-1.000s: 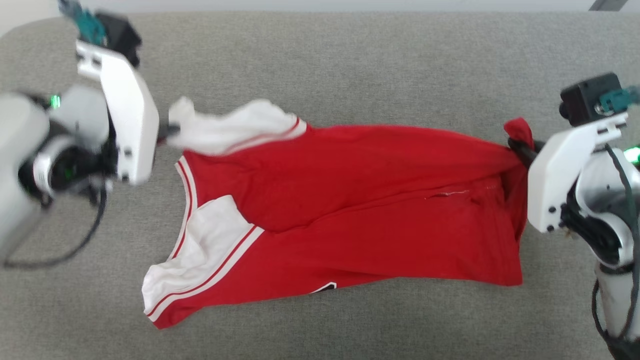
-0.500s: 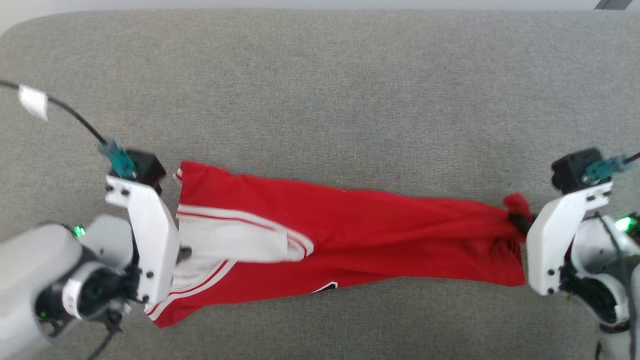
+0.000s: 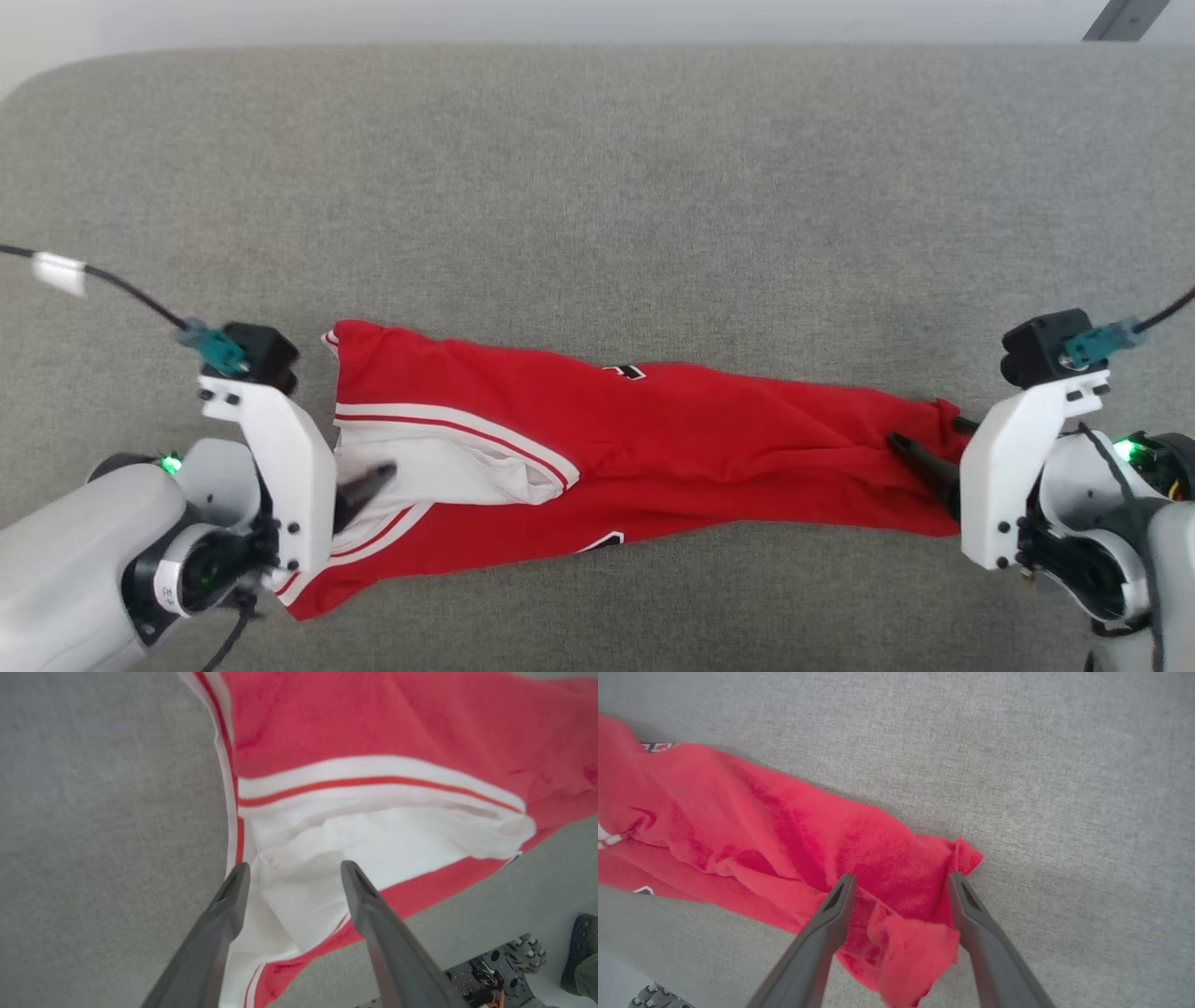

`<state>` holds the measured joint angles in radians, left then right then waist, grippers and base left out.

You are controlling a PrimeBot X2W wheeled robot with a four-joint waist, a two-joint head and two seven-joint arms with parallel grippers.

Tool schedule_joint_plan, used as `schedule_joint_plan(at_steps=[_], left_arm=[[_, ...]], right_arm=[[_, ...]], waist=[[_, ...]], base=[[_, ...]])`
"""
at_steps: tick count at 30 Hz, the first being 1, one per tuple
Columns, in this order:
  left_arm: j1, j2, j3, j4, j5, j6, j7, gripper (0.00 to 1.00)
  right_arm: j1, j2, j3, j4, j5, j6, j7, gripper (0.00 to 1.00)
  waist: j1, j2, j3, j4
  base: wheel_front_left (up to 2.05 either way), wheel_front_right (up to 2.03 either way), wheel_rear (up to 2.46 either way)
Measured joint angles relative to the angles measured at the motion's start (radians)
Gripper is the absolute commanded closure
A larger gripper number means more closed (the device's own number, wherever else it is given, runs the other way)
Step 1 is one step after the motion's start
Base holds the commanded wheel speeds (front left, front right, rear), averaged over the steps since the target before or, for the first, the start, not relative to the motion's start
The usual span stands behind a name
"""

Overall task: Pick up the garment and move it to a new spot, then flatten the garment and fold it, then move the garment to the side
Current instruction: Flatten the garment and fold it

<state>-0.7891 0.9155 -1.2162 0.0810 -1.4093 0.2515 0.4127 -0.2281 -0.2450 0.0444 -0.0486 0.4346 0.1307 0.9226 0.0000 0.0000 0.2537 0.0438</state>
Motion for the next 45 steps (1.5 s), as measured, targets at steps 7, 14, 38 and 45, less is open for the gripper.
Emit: schedule_joint_plan(at_steps=[7, 14, 38, 45], left_arm=[[0.07, 0.018, 0.056, -0.026, 0.03, -0.012, -0.223, 0.0], [0.131, 0.038, 0.112, -0.063, 0.08, -0.005, -0.471, 0.0], [0.485, -0.177, 0.581, 0.0, 0.43, -0.054, -0.674, 0.0], [0.608, -0.311, 0.787, 0.031, 0.607, -0.122, -0.674, 0.0]], right_arm=[[0.048, 0.017, -0.08, -0.09, 0.005, 0.0, 0.012, 0.0], [0.083, 0.062, -0.172, -0.122, -0.033, 0.0, 0.019, 0.0], [-0.025, 0.074, -0.175, 0.266, -0.008, 0.0, -0.06, 0.0], [-0.07, 0.048, -0.115, 0.355, 0.047, -0.001, -0.054, 1.0]], waist=[[0.0, 0.0, -0.035, 0.002], [0.0, 0.0, -0.045, 0.011], [0.0001, 0.0, -0.039, 0.107], [0.0, 0.0, -0.053, 0.123]], base=[[0.0, 0.0, 0.0], [0.0, 0.0, 0.0], [0.0, 0.0, 0.0], [0.0, 0.0, 0.0]])
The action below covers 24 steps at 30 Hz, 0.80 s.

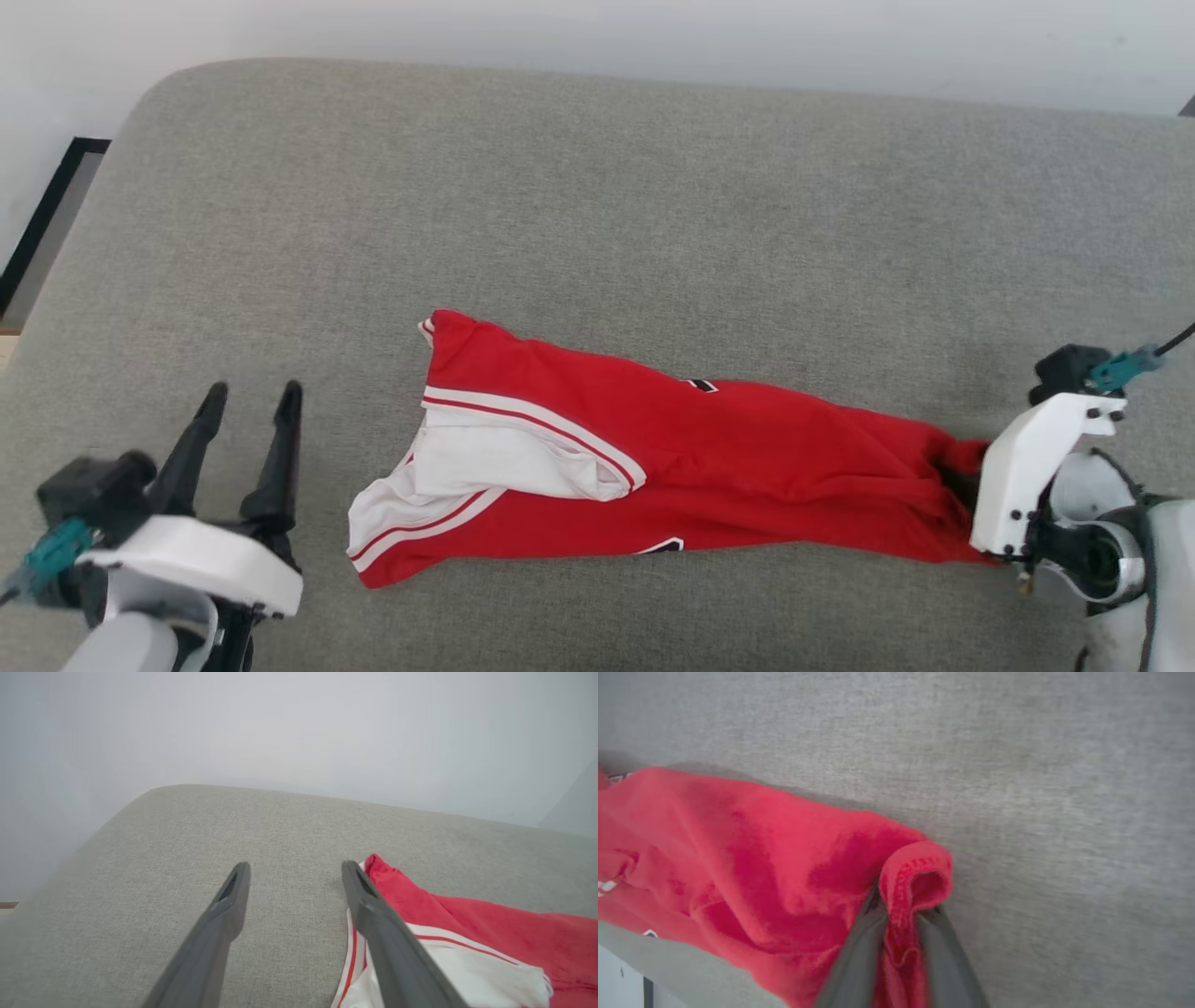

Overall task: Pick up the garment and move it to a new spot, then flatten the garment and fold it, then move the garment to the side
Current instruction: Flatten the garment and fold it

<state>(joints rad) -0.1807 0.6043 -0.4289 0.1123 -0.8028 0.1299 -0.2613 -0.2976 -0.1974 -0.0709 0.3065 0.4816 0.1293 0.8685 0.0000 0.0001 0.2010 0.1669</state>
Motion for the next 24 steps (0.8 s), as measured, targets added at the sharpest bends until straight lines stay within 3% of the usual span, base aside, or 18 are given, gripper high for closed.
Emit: schedule_joint_plan(at_steps=[8, 14, 24], left_arm=[[0.126, -0.138, 0.189, 0.012, 0.129, -0.104, 0.0, 0.0], [0.183, -0.248, 0.312, 0.013, 0.244, -0.184, 0.0, 0.0], [0.209, -0.38, 0.395, 0.032, 0.323, -0.248, 0.0, 0.0]], right_arm=[[0.001, -0.019, -0.029, -0.032, 0.086, 0.001, 0.03, 1.0], [0.012, -0.071, -0.151, -0.061, 0.08, 0.001, 0.057, 1.0], [-0.012, -0.151, -0.328, -0.026, -0.021, 0.001, 0.083, 1.0]], waist=[[0.0, 0.0, -0.02, -0.003], [0.0, 0.0, -0.033, -0.022], [0.0, 0.0, -0.033, -0.057]], base=[[0.0, 0.0, 0.0], [0.0, 0.0, 0.0], [0.0, 0.0, 0.0]])
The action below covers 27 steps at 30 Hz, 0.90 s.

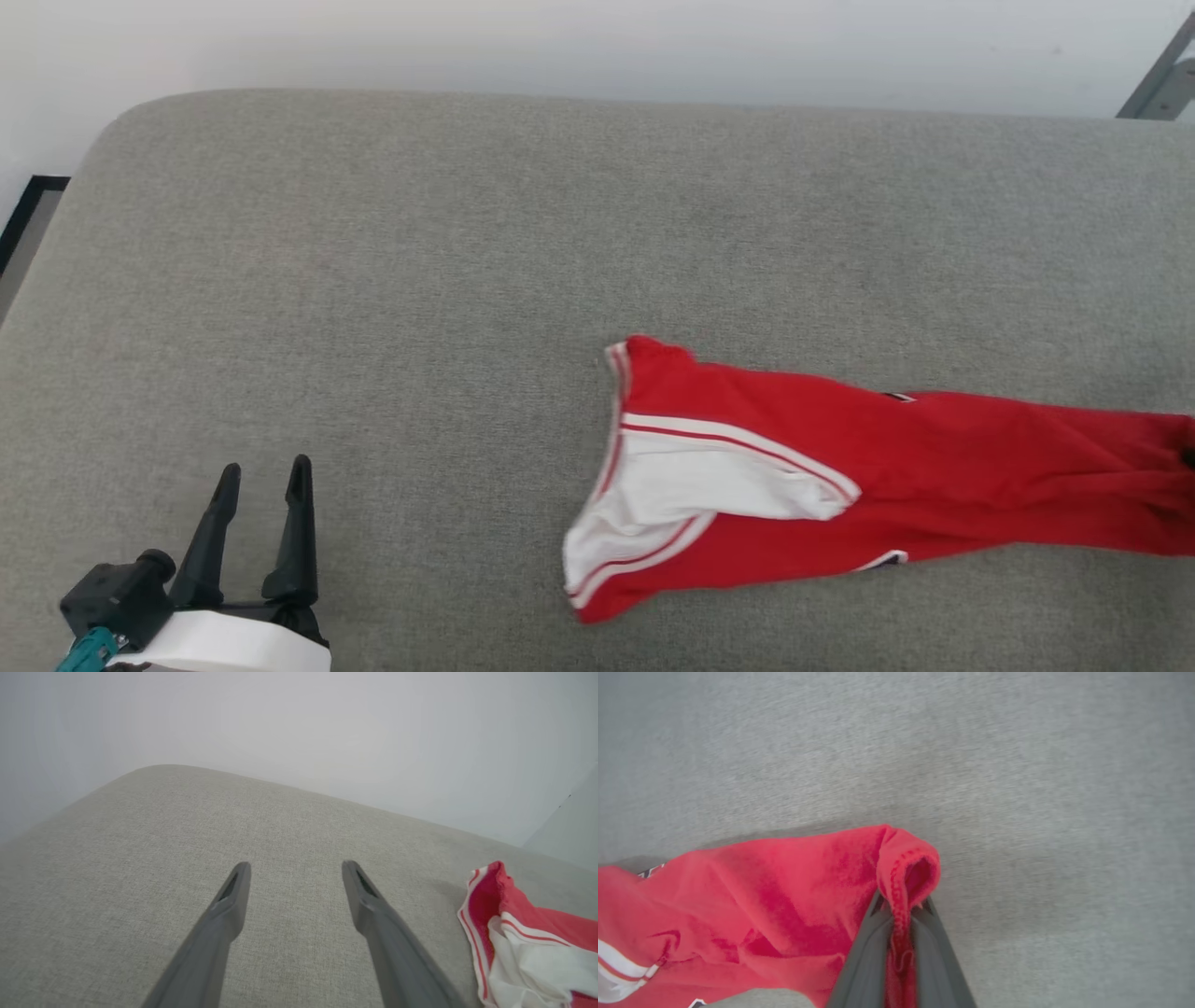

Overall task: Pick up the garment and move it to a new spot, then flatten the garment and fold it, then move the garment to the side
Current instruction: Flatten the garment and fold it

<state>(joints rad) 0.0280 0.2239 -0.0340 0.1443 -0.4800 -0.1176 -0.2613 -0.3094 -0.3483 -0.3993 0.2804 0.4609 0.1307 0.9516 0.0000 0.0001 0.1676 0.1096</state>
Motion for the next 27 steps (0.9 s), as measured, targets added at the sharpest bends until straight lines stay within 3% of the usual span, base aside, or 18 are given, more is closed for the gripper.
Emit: schedule_joint_plan(at_steps=[6, 19, 27], left_arm=[[-0.002, -0.038, 0.023, 0.007, 0.018, -0.009, 0.0, 0.0], [-0.001, -0.035, -0.006, -0.009, 0.013, -0.01, 0.0, 0.0], [-0.031, -0.036, -0.051, 0.009, -0.002, -0.01, 0.0, 0.0]], right_arm=[[-0.026, -0.014, 0.018, -0.002, -0.016, 0.0, 0.016, 1.0], [0.067, 0.082, 0.276, -0.323, 0.091, 0.0, 0.103, 1.0], [0.027, 0.168, 0.445, -0.299, 0.083, 0.0, 0.076, 1.0]], waist=[[0.0, 0.0, 0.002, -0.01], [0.0, 0.0, -0.009, 0.03], [0.0, 0.0, -0.002, 0.096]], base=[[0.0, 0.0, 0.0], [0.0, 0.0, 0.0], [0.0, 0.0, 0.0]])
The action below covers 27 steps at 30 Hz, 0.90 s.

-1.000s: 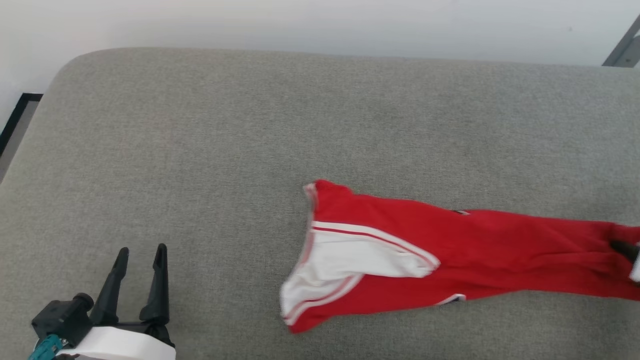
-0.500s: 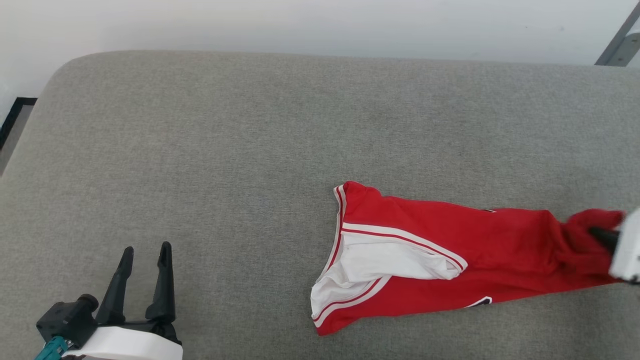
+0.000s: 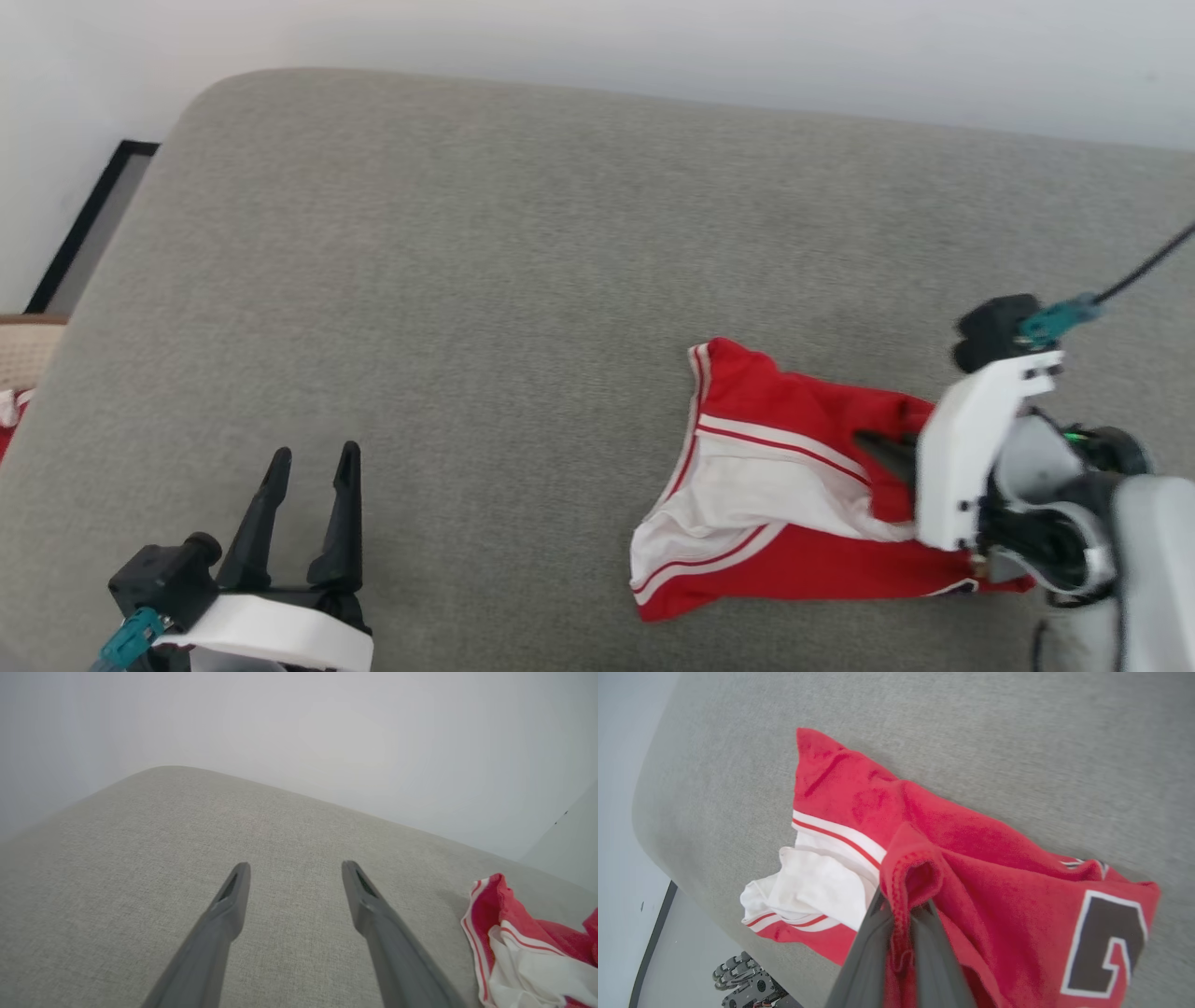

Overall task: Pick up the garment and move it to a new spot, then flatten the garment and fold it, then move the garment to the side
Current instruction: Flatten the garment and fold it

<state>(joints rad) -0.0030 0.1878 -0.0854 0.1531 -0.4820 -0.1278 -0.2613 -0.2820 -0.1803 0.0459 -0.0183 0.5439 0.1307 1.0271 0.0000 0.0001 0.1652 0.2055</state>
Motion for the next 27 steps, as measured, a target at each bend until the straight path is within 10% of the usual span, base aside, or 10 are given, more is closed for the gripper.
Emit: schedule_joint_plan(at_steps=[11, 14, 27], left_arm=[[-0.032, -0.005, -0.025, 0.015, -0.019, 0.0, 0.0, 0.0], [-0.033, -0.006, -0.024, 0.016, -0.021, 0.0, 0.0, 0.0], [-0.027, 0.003, 0.021, 0.0, -0.04, 0.0, 0.0, 0.0]], right_arm=[[-0.097, 0.048, 0.135, 0.196, -0.029, 0.0, -0.078, 0.95], [-0.117, 0.053, 0.147, 0.23, -0.029, 0.0, -0.1, 0.0], [-0.091, 0.024, 0.101, 0.1, 0.055, 0.0, -0.108, 0.0]], waist=[[0.0, 0.0, 0.016, 0.083], [0.0, 0.0, 0.02, 0.089], [0.0, 0.0, 0.006, 0.025]], base=[[0.0, 0.0, 0.0], [0.0, 0.0, 0.0], [0.0, 0.0, 0.0]])
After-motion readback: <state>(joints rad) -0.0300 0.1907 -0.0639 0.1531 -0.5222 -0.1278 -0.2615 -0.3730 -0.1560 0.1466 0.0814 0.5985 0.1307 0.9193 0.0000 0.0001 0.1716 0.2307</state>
